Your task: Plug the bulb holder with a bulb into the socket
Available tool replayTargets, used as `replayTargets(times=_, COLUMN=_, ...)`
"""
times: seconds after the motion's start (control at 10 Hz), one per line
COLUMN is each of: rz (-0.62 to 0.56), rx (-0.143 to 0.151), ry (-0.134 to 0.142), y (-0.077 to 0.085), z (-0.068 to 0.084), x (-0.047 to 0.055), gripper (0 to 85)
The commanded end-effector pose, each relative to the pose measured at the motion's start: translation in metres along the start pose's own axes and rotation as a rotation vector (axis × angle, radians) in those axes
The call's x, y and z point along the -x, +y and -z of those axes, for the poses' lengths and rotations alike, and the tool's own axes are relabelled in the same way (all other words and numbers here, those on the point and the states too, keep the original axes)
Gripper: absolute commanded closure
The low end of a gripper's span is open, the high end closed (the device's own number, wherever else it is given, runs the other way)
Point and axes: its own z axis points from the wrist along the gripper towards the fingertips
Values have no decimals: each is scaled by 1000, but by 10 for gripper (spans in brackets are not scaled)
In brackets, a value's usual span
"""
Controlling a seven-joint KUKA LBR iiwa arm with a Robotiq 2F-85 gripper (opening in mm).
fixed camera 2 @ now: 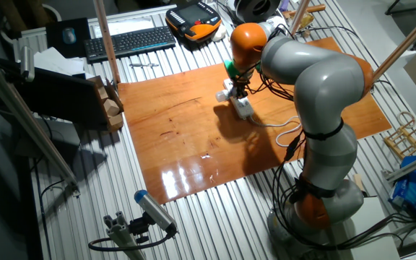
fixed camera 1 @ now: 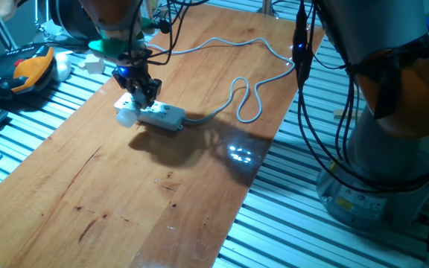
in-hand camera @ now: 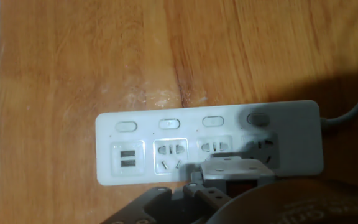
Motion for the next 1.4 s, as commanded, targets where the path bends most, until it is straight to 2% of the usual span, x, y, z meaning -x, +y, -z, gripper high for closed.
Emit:
replayTargets(times=0.0, rz=0, rx=1, ry=1, y=-1, z=-1, x=1, gripper=850)
replayTargets(times=0.4, rz=-5, rx=3, ry=23, y=-1, z=-11, x=6, gripper=850)
replayTargets(times=0.8, rz=8, rx=8, ry=50, y=3, z=-14, x=7, gripper=850)
replayTargets(times=1.3, rz=14, rx=9, ry=49, y=4, z=-16, x=12, gripper=850)
